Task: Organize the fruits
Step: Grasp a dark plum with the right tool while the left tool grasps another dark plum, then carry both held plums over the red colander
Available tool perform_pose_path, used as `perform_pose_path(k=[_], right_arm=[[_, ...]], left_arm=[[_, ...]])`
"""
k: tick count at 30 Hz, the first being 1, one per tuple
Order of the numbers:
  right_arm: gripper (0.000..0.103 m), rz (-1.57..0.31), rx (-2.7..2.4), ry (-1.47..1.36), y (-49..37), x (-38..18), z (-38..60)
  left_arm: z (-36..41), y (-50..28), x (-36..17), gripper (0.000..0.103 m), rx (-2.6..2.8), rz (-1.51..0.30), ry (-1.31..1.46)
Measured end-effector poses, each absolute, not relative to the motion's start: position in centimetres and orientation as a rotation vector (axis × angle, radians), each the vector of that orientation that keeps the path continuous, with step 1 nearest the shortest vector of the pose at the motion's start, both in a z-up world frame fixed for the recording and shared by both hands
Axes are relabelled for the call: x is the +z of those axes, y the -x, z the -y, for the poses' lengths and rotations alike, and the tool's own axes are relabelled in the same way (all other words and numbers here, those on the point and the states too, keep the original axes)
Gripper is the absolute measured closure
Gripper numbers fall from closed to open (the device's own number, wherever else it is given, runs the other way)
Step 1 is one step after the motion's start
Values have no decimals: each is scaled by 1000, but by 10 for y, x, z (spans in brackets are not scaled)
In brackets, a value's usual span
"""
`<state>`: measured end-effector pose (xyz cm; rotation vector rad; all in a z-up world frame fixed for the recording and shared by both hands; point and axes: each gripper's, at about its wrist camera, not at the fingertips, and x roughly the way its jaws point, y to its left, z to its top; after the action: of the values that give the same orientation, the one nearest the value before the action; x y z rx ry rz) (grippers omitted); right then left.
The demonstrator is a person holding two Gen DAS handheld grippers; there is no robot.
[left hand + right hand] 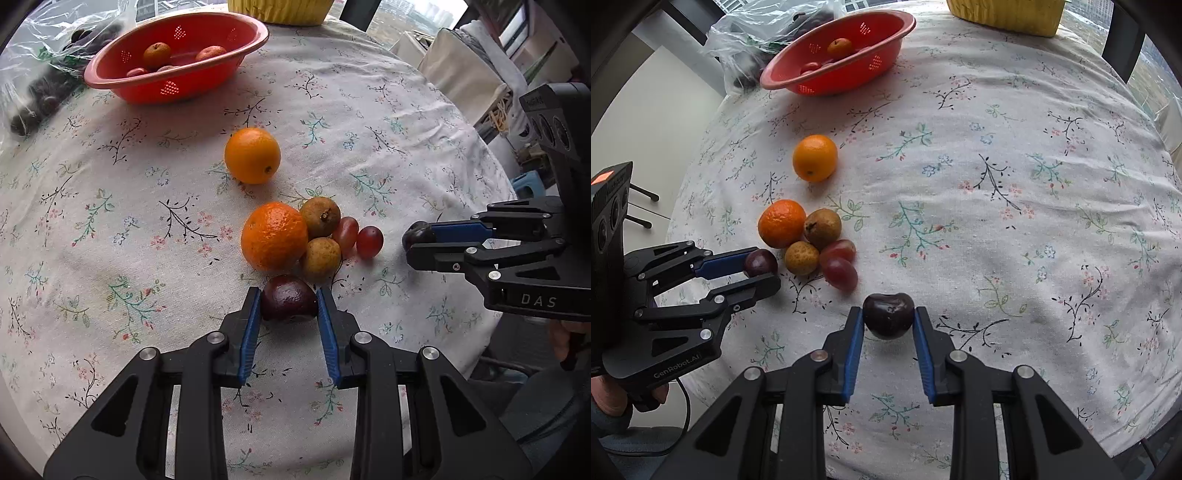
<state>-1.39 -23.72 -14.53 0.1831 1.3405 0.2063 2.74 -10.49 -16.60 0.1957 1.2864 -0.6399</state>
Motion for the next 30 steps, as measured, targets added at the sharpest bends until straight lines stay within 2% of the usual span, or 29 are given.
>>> perform_pose_path(k=[16,30], right_arm=[[73,-1323,198,-194,-9,-136,253],[73,-1177,113,-207,-122,-82,307]], left_arm=[[58,-50,-133,75,-546,-1235,-103],[39,-164,-79,75,-445,-1098,-67]])
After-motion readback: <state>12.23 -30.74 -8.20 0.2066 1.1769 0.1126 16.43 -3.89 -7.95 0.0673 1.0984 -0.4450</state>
